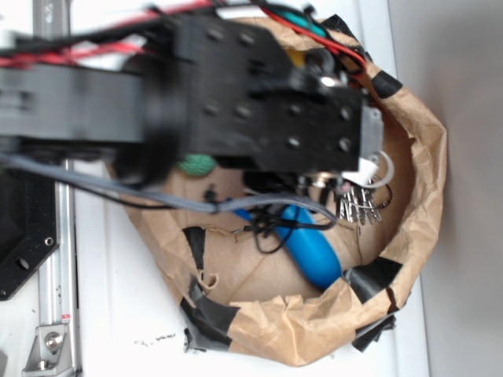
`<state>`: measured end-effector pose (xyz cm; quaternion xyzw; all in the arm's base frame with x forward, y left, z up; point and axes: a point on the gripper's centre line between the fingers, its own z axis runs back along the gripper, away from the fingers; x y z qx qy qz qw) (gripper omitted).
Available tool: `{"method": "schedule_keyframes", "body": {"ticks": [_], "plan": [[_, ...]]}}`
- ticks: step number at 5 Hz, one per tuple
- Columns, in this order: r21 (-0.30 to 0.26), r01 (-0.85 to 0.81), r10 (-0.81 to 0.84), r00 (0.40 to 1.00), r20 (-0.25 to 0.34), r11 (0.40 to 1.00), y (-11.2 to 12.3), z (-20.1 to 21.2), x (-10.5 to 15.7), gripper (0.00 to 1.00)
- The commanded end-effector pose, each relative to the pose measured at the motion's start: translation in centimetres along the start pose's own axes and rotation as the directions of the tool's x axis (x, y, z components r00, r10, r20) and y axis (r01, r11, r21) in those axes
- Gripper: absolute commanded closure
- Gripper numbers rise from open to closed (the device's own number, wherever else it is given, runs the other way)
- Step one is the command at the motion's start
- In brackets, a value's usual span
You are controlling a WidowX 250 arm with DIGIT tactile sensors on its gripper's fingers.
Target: Grab the gray animal.
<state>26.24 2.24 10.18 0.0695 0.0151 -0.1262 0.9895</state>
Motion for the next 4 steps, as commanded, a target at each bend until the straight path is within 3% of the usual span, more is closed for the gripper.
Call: {"method": "schedule_keyframes", "body": {"ticks": [1, 2, 3, 4], "plan": [[-0.133, -0.278, 0.274, 0.961, -0.049, 0.951, -0.31, 8.50, -2.59, 1.00], [-0.154, -0.384, 0.383, 0.923, -0.035, 0.911, -0.23, 8.94, -2.61, 1.00], [-0.166, -0.483, 0.494, 0.869, 0.027, 0.860, -0.19, 8.59, -2.66, 1.00], [-0.182, -0.506, 0.518, 0.855, 0.021, 0.843, -0.33, 8.14, -2.57, 1.00]]}}
